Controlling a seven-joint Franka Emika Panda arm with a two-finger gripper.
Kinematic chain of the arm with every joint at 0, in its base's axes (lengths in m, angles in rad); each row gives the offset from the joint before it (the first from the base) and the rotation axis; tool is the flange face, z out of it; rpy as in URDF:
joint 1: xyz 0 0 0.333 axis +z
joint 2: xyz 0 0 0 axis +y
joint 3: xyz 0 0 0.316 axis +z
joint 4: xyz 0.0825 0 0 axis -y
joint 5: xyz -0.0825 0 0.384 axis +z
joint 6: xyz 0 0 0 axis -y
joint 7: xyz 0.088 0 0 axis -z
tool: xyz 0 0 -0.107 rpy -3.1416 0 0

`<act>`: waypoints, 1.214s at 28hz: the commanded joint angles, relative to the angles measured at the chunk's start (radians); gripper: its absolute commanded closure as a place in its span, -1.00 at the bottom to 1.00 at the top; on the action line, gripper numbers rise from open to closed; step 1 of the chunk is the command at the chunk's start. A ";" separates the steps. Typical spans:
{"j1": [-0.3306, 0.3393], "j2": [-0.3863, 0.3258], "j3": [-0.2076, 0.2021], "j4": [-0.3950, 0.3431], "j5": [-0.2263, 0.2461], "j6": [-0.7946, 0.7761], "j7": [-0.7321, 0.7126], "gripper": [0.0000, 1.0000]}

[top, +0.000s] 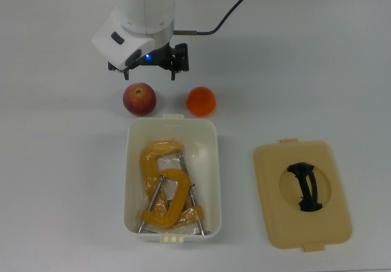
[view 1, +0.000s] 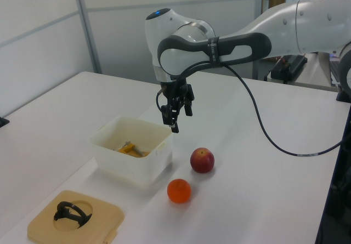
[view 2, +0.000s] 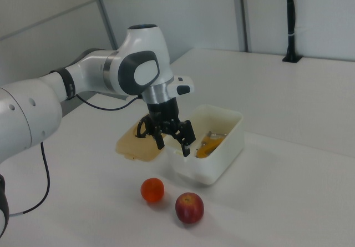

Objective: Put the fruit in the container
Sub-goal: 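Move the open gripper down toward the red apple, then close the gripper around the red apple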

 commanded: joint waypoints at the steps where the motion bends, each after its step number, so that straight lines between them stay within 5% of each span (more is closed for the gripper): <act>1: -0.001 -0.012 -0.006 -0.010 -0.014 -0.010 -0.020 -1.00; 18: -0.014 -0.016 -0.008 -0.025 -0.039 -0.003 -0.031 -1.00; 30: -0.011 -0.135 -0.006 -0.404 -0.086 0.331 -0.037 -1.00; 34: -0.013 -0.128 -0.006 -0.434 -0.123 0.347 -0.037 -1.00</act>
